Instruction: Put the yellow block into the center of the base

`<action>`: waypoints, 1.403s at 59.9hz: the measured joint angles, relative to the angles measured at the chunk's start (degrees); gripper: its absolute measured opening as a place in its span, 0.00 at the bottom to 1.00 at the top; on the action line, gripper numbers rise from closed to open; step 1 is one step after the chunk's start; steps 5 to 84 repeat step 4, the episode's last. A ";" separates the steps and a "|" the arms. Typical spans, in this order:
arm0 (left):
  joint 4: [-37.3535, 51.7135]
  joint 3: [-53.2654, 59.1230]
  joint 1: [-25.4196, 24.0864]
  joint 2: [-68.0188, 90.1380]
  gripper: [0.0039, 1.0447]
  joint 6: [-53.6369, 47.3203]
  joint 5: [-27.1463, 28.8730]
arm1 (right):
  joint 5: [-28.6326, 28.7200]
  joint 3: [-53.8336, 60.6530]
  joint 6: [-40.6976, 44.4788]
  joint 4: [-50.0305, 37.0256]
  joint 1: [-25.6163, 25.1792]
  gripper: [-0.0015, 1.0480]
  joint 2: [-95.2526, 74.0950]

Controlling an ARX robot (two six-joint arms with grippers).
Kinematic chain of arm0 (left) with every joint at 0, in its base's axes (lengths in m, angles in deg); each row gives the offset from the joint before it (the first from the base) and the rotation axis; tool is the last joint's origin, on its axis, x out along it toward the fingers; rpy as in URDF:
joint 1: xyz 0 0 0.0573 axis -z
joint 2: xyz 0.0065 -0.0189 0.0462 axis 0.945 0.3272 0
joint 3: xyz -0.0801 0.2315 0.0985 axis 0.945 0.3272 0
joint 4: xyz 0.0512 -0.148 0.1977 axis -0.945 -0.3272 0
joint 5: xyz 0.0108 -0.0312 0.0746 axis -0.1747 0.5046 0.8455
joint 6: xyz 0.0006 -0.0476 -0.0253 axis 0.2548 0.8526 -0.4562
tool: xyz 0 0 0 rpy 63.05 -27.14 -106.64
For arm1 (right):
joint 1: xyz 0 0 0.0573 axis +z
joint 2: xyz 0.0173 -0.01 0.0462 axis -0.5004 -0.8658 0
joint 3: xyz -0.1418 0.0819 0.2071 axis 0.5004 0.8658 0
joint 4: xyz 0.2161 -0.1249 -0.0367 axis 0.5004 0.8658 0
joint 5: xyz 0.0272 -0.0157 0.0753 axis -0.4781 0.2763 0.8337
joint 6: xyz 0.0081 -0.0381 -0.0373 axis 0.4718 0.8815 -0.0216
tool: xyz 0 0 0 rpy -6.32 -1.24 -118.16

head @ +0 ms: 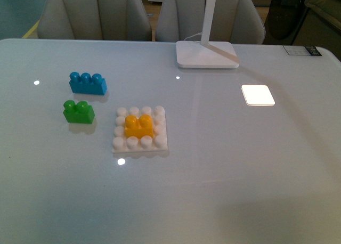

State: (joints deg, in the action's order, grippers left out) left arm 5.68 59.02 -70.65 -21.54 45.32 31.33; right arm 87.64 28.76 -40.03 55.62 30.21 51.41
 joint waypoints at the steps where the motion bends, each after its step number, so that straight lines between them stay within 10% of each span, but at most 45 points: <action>1: 0.00 0.00 0.00 0.00 0.93 0.00 0.00 | -0.02 0.00 0.00 0.00 0.00 0.92 0.00; 84: 0.00 0.00 0.00 0.00 0.93 0.00 0.00 | 0.00 0.00 0.00 0.00 0.00 0.92 0.00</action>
